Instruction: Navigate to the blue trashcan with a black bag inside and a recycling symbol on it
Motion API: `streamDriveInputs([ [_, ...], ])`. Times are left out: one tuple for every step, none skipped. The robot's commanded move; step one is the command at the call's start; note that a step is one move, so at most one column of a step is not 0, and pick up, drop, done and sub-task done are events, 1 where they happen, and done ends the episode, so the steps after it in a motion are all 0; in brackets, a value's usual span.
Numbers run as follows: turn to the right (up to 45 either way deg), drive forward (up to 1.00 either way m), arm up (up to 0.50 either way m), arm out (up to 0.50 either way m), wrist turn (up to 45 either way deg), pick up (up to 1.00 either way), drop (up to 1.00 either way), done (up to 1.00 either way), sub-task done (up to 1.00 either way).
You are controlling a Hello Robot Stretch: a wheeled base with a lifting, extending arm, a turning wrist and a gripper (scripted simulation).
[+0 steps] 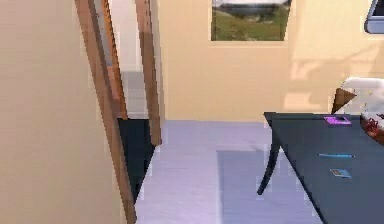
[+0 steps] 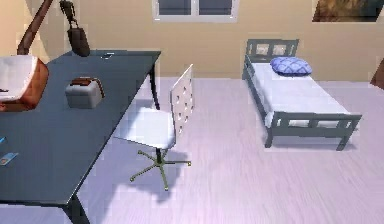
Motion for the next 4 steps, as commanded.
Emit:
streamDriveInputs([
  [0.0, 1.0, 0.0, 0.0, 0.0, 0.0, 0.0, 0.0, 0.0],
  [18.0, 0.0, 0.0, 0.0, 0.0, 0.0, 0.0, 0.0, 0.0],
  [0.0, 0.1, 0.0, 0.0, 0.0, 0.0, 0.0, 0.0, 0.0],
  [-45.0, 0.0, 0.0, 0.0, 0.0, 0.0, 0.0, 0.0, 0.0],
])
